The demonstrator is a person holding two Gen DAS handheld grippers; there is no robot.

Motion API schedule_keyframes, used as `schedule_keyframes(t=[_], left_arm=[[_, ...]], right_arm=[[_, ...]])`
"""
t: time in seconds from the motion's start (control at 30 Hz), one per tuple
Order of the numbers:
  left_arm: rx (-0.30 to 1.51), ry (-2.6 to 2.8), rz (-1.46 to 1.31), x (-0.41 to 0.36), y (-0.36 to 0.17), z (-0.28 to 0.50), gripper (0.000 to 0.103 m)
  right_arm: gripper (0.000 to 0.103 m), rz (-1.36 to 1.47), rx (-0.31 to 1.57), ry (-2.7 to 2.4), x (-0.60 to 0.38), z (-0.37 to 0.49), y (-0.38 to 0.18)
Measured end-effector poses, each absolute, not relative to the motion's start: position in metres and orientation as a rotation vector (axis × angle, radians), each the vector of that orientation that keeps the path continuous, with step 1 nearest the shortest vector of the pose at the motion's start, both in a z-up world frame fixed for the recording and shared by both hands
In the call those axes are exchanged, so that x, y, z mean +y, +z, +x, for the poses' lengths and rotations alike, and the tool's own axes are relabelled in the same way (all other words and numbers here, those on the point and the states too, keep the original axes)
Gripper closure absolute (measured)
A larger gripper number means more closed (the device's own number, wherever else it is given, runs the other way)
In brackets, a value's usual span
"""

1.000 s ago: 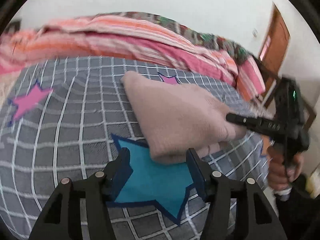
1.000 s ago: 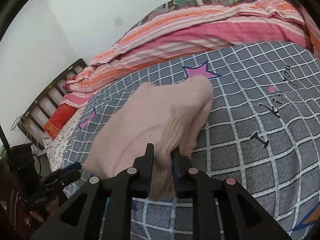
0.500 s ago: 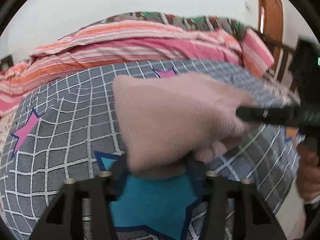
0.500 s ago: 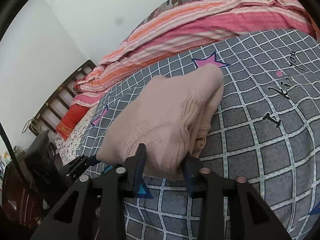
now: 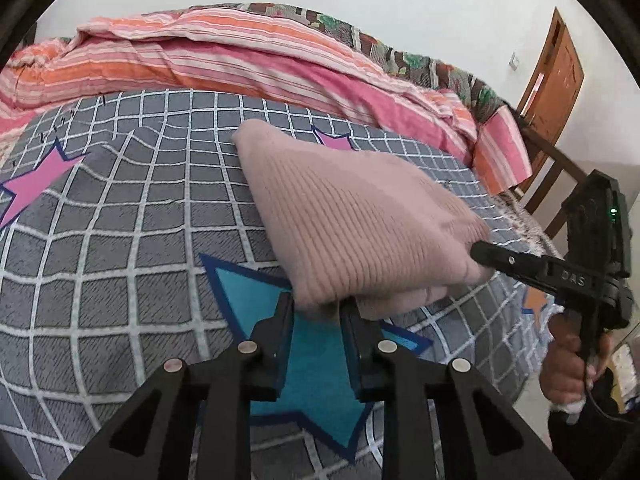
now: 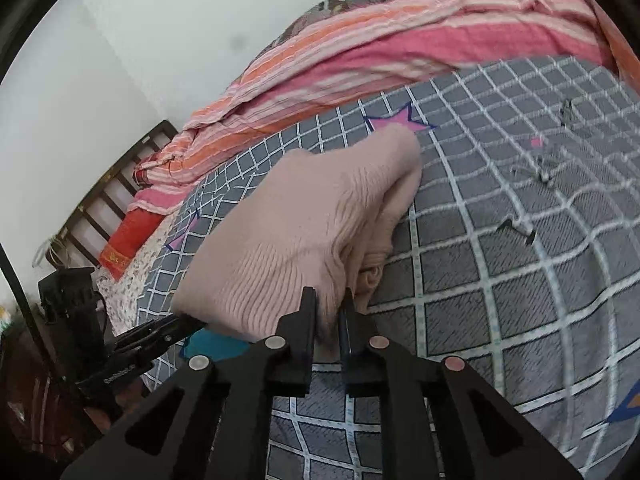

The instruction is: Fold small clothes

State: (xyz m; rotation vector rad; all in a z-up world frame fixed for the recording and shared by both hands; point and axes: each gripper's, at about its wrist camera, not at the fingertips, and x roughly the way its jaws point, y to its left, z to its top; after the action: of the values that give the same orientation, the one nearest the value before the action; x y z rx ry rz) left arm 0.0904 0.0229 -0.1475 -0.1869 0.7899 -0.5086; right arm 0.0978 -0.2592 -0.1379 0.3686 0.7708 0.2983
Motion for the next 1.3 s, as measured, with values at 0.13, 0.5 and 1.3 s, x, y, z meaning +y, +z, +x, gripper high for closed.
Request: schedule_keyframes(t=[0.13, 0.5, 1.3], left_arm=[[0.731, -0.503, -0.234, 0.043, -0.131, 0.086, 0.068], [0.762, -0.420, -0.038, -0.025, -0.130, 0.153, 0.061], [0.828, -0.344, -0.118, -0.013, -0.138, 0.262, 0.052]], right_arm=[[0.088, 0.288, 0.720, 0.256, -0.261, 0.098, -0.122], [0.091, 0.119, 0.707, 0.128, -0.233, 0.143, -0.138], [0.087, 0.129, 0.702, 0.123, -0.237, 0.160, -0.152]])
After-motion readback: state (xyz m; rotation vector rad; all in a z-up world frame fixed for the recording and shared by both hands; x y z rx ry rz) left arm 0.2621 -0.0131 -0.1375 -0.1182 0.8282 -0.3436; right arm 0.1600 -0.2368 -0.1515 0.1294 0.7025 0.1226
